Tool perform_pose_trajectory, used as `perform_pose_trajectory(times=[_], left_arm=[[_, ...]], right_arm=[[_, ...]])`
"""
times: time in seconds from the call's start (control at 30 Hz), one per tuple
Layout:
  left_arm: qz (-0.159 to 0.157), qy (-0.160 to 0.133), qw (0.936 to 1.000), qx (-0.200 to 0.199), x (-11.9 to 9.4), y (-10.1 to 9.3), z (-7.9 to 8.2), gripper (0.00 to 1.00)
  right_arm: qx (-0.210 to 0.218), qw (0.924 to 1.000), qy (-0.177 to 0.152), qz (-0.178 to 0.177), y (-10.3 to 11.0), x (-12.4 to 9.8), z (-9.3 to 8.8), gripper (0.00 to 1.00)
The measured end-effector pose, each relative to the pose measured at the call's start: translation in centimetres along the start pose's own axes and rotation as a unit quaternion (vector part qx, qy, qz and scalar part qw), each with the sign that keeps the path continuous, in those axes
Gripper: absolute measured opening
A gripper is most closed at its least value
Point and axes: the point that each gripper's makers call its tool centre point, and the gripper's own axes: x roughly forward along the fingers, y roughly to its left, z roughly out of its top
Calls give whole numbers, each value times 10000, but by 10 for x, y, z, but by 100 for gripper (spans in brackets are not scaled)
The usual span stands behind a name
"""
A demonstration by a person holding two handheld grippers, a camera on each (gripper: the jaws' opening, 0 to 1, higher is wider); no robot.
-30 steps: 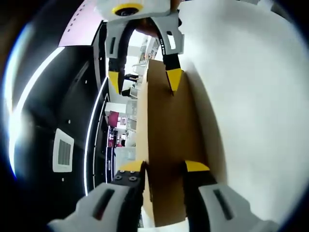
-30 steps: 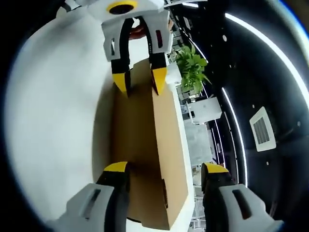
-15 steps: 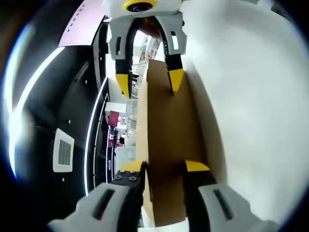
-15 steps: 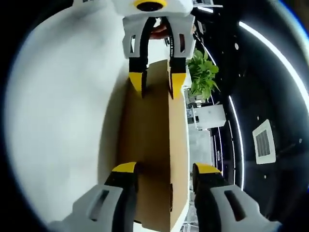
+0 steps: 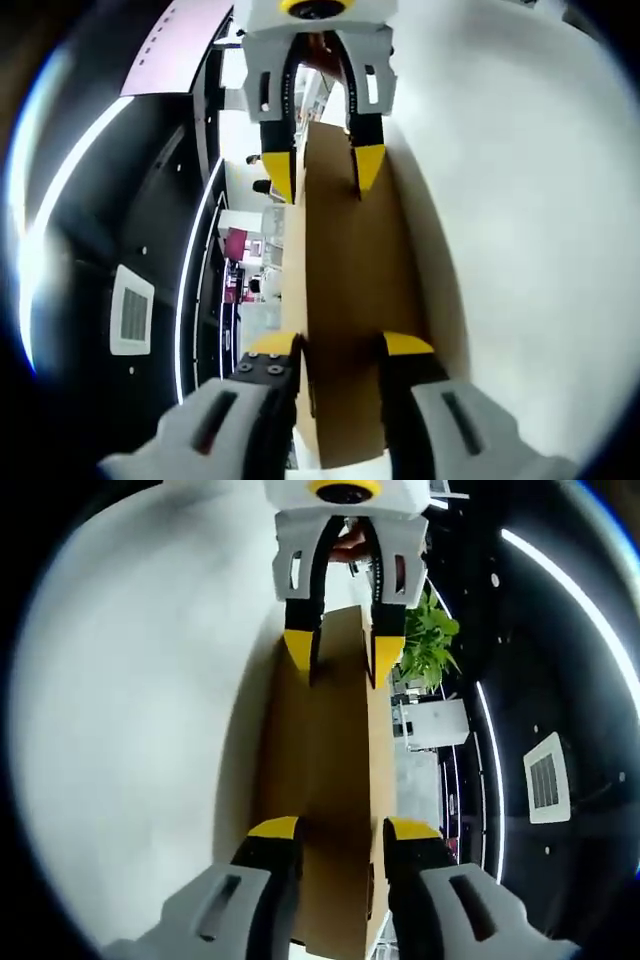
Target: Operate the shoe box by opening the lid, removing the specified soft item, and placing it in the target area until the item is outside and the box remains undamaged.
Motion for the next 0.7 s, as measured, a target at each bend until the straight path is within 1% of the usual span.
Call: perform_pose_trajectory(times=[0.3, 0.33, 0.7], left_arm=[[19, 69, 10000, -14, 0, 0, 0, 31], [30, 79, 9999, -73, 0, 0, -1, 31], [32, 87, 9999, -44, -1, 0, -1, 31]], right_arm=[[-23, 10000, -18, -58, 2, 0, 0, 29], [3, 10000, -25, -49, 2, 0, 0, 29], [0, 10000, -34, 64, 1, 1, 1, 28]])
